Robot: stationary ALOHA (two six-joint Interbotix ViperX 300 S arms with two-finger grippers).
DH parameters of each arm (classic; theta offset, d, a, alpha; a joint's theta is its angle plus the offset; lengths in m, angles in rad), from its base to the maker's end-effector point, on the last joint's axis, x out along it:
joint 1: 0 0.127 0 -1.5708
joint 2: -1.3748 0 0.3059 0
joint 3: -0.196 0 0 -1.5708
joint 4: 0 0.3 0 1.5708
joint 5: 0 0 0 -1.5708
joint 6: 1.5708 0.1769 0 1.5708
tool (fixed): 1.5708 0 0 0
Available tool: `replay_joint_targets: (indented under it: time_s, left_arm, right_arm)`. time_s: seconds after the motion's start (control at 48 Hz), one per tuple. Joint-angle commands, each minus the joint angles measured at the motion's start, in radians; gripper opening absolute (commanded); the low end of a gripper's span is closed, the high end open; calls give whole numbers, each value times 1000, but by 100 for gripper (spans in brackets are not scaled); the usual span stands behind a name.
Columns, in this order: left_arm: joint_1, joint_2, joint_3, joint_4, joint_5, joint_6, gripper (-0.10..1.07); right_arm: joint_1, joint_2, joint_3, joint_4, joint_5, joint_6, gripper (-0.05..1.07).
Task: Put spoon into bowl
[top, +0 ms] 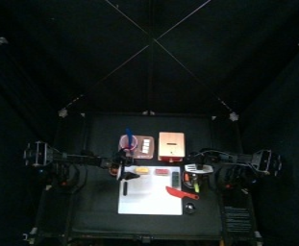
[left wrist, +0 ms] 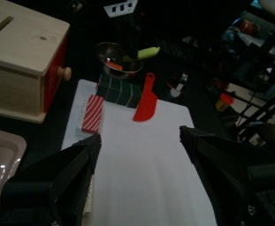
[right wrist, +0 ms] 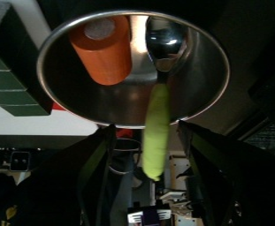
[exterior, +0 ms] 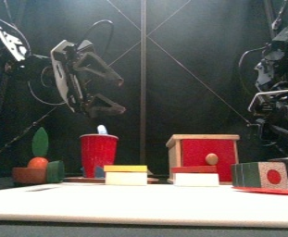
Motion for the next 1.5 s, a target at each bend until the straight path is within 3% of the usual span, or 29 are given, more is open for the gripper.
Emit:
replay_joint_targets:
  time_s: [0.0,0.25,0.458,0.542,0.729,1.0,1.188,1.333,1.479]
  left_arm:
    - [5,-14,-9,-3,0,2,103]
    - [6,-23,-18,-5,5,3,103]
    - [8,-81,-18,-5,5,5,103]
    - [11,-114,-18,-5,5,5,103]
    - [29,-169,-17,-8,17,2,103]
    - [29,-179,-46,-43,92,3,103]
    - [32,-179,-51,-49,103,3,103]
    - [25,-186,-49,-31,87,11,102]
    - [28,-193,-35,32,60,46,102]
  right_arm:
    - [-5,-23,-34,5,2,0,91]
    - [8,-140,-100,-41,8,-5,91]
    - [35,-341,-86,-186,-15,-11,91]
    - [51,-428,-60,-267,-78,-9,91]
    - [156,-571,38,-463,-359,-9,91]
    - [321,-502,124,-744,-799,-3,91]
    - [348,-423,138,-976,-1106,12,91]
    - [348,-388,158,-1025,-1284,-8,91]
    - [341,-364,160,-1092,-1364,-6,91]
